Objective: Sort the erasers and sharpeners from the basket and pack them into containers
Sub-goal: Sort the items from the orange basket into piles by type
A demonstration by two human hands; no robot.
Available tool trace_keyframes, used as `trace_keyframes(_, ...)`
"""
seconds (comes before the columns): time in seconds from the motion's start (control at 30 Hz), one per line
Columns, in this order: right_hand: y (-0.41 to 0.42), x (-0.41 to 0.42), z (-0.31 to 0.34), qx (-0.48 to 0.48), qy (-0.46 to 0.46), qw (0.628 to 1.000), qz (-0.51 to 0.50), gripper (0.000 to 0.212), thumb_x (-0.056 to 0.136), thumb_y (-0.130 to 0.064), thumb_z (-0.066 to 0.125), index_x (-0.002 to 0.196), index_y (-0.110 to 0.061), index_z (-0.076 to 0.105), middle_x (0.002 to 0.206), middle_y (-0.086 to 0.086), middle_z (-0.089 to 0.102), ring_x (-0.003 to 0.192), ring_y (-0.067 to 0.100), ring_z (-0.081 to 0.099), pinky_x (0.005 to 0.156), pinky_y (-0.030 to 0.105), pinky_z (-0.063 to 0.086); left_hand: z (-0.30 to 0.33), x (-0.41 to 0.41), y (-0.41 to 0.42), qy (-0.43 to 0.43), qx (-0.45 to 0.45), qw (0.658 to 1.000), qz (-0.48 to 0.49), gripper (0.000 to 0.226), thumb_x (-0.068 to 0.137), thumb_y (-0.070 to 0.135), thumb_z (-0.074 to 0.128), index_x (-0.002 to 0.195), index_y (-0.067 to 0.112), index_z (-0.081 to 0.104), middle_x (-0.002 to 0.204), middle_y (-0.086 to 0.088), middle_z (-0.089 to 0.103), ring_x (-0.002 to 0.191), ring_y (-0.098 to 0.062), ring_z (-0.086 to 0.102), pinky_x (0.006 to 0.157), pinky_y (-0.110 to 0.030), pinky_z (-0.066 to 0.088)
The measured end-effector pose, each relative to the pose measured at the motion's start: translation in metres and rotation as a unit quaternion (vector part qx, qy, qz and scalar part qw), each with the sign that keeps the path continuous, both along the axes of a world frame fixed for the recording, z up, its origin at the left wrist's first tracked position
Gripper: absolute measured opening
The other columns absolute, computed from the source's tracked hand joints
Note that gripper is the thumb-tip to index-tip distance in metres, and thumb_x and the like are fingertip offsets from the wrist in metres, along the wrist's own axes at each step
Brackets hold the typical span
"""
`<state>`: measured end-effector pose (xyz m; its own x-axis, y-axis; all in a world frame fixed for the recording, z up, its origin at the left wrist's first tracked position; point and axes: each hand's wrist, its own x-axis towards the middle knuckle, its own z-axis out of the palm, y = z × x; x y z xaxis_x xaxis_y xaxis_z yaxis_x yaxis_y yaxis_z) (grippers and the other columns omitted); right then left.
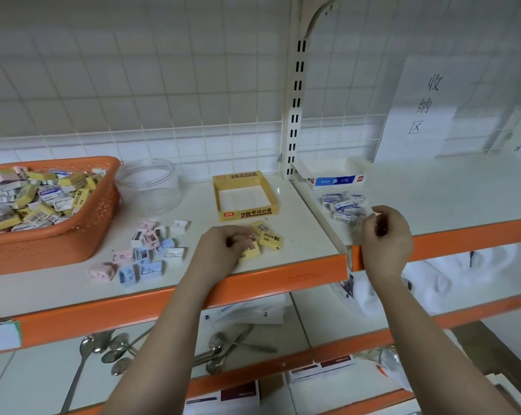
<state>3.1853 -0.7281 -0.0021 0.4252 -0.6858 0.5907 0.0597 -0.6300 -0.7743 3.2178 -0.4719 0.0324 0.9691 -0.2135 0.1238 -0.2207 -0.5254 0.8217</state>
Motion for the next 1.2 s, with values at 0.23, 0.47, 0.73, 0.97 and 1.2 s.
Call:
trace_keyframes(0.23, 0.011, -0.003, 0.009, -0.047, 0.057, 0.996, 0.052, 0.024, 0.089, -0.015, 0.056, 0.111, -0.014, 0.062, 0.085, 0.002, 0.064, 0.071, 0.02, 0.058, 0.068, 0.029, 0.045, 0.004, 0.004, 0.008, -0.045, -0.004, 0.998, 0.054, 0.019, 0.091, 0.014, 0.058, 0.103, 0.019, 0.07, 0.089, 0.006, 0.065, 0.081, -0.001, 0.061, 0.069, -0.009, 0.042)
trace_keyframes(0.47, 0.079, 0.013, 0.033, -0.087, 0.064, 0.983, 0.15, 0.031, 0.087, -0.014, 0.059, 0.118, -0.017, 0.06, 0.081, -0.004, 0.061, 0.066, 0.014, 0.058, 0.067, 0.013, 0.041, 0.035, 0.01, 0.064, -0.06, -0.013, 0.998, 0.014, 0.021, 0.089, 0.009, 0.057, 0.093, 0.025, 0.07, 0.082, 0.011, 0.068, 0.079, -0.004, 0.063, 0.076, -0.017, 0.049)
trace_keyframes(0.73, 0.205, 0.05, 0.059, -0.071, 0.07, 0.971, 0.219, 0.021, 0.087, -0.014, 0.057, 0.106, -0.02, 0.063, 0.07, -0.011, 0.058, 0.059, 0.002, 0.054, 0.059, 0.018, 0.04, 0.075, 0.024, 0.194, -0.134, 0.018, 0.991, 0.019, 0.018, 0.091, 0.013, 0.058, 0.099, 0.024, 0.069, 0.083, 0.015, 0.066, 0.069, 0.012, 0.058, 0.061, 0.002, 0.038)
trace_keyframes(0.97, 0.335, 0.091, 0.09, -0.094, 0.124, 0.945, 0.289, 0.01, 0.087, -0.022, 0.059, 0.094, -0.026, 0.065, 0.065, -0.013, 0.059, 0.057, -0.003, 0.053, 0.055, 0.011, 0.039, 0.092, 0.051, 0.321, -0.147, 0.097, 0.984, 0.033, 0.016, 0.09, 0.019, 0.06, 0.093, 0.029, 0.071, 0.086, 0.014, 0.068, 0.077, -0.005, 0.061, 0.07, -0.013, 0.044)
trace_keyframes(1.2, 0.407, 0.139, 0.119, -0.223, 0.241, 0.878, 0.348, 0.015, 0.086, -0.02, 0.059, 0.098, -0.018, 0.068, 0.078, -0.005, 0.063, 0.066, 0.008, 0.055, 0.066, 0.027, 0.049, 0.091, 0.067, 0.373, -0.113, 0.119, 0.985, 0.053, 0.018, 0.092, 0.021, 0.057, 0.099, 0.03, 0.071, 0.082, 0.02, 0.063, 0.077, 0.002, 0.057, 0.058, -0.003, 0.038)
